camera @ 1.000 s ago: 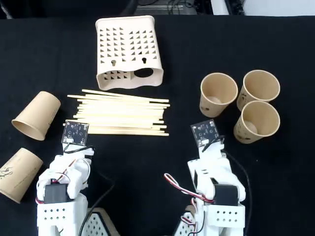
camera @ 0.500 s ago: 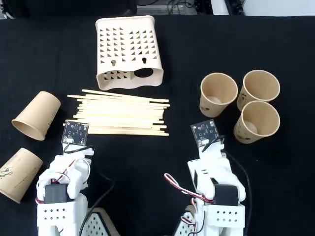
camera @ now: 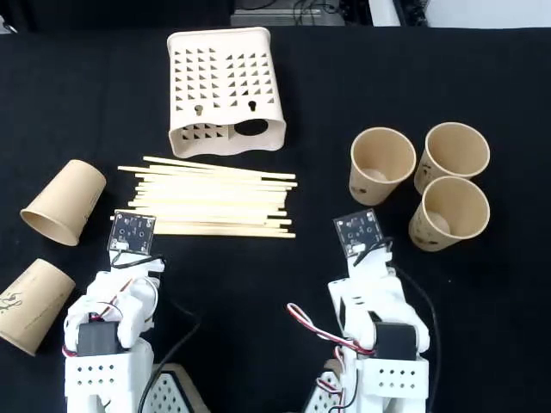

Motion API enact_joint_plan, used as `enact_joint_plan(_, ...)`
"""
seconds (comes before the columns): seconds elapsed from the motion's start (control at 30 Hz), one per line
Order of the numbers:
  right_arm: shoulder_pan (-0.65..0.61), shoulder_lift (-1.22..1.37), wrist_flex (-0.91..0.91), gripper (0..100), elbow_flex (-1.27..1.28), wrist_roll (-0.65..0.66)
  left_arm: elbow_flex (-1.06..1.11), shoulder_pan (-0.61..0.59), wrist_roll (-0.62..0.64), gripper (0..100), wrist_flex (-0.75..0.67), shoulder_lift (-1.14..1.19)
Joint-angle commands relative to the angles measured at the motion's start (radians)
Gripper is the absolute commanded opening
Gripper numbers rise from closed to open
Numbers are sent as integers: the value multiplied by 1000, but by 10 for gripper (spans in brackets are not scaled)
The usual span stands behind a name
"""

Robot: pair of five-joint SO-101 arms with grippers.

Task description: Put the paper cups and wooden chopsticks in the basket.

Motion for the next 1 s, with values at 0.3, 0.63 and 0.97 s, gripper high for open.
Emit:
enact_joint_plan(0.3,-14,-39,6,28,-5,-6,18,-1,-3,30,5,0)
enact_joint_plan(0.63,-15,-44,11,28,-5,-11,18,-1,-3,30,5,0)
enact_joint_plan(0.97,81,-45,-26,44,-30,94,18,2,-3,30,5,0)
